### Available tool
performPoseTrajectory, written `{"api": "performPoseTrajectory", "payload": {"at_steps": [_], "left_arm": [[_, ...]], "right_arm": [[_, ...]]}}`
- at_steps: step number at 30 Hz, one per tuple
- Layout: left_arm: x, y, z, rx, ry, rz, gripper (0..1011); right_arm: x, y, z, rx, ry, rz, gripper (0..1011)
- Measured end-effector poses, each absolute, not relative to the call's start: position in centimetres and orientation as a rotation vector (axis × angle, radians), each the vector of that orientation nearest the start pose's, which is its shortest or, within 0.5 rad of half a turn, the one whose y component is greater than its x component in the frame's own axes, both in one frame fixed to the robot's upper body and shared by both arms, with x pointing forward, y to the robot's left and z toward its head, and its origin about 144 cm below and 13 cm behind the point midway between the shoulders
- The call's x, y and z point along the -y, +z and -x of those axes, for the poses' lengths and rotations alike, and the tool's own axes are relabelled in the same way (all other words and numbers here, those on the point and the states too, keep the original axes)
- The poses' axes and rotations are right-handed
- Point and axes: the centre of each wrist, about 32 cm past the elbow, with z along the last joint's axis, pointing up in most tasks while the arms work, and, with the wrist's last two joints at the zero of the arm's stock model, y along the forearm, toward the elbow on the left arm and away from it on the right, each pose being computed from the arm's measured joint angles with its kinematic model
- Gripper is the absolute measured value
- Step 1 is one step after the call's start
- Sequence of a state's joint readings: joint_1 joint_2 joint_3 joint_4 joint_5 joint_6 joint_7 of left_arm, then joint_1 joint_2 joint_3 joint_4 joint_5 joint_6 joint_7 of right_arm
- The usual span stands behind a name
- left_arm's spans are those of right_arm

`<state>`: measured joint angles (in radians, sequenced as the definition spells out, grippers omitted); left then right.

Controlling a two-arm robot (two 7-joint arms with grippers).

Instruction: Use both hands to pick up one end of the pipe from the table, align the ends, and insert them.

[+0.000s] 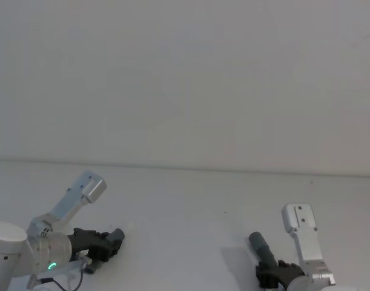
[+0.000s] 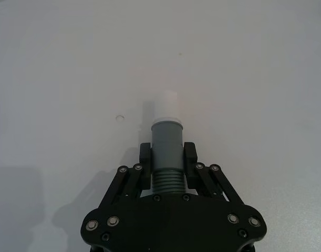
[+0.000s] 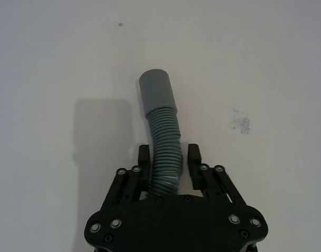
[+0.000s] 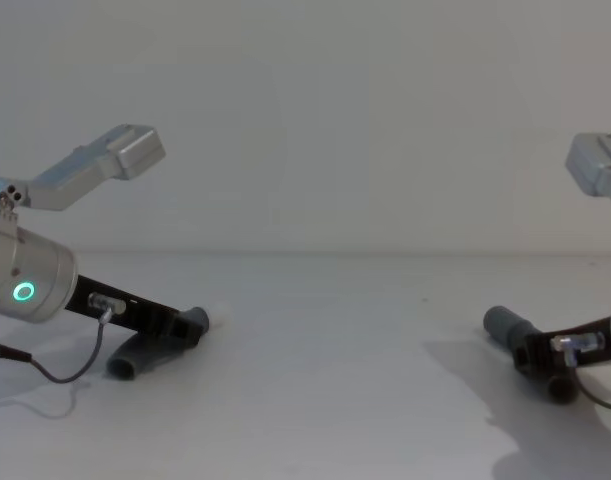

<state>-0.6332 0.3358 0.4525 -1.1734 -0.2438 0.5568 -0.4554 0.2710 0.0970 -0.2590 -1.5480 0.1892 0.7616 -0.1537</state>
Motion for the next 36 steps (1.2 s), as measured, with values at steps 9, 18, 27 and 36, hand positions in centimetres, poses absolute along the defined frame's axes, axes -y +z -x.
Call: {"api": "performPoseTrajectory", "payload": {"at_steps": [9,18,27,36], "left_arm": [[-24.40,124.00,-60.91,-0.197,0.927,-0.520,325],[-24.40,124.00,-60.91,-0.197,0.927,-0.520,325],[-24.40,124.00,-60.91,-0.197,0.927,-0.520,325],[-24.40,124.01,-60.91,-0.197,0.926,-0.519,325]], "right_arm": [[17.33,121.72,-51.95,-0.349,-1.416,0.489,244],[17.33,121.71,-51.95,-0.351,-1.418,0.489,235],[17.37,121.68,-51.92,-0.351,-1.415,0.489,233],[18.04,121.59,-51.35,-0.313,-1.372,0.464,233]]}}
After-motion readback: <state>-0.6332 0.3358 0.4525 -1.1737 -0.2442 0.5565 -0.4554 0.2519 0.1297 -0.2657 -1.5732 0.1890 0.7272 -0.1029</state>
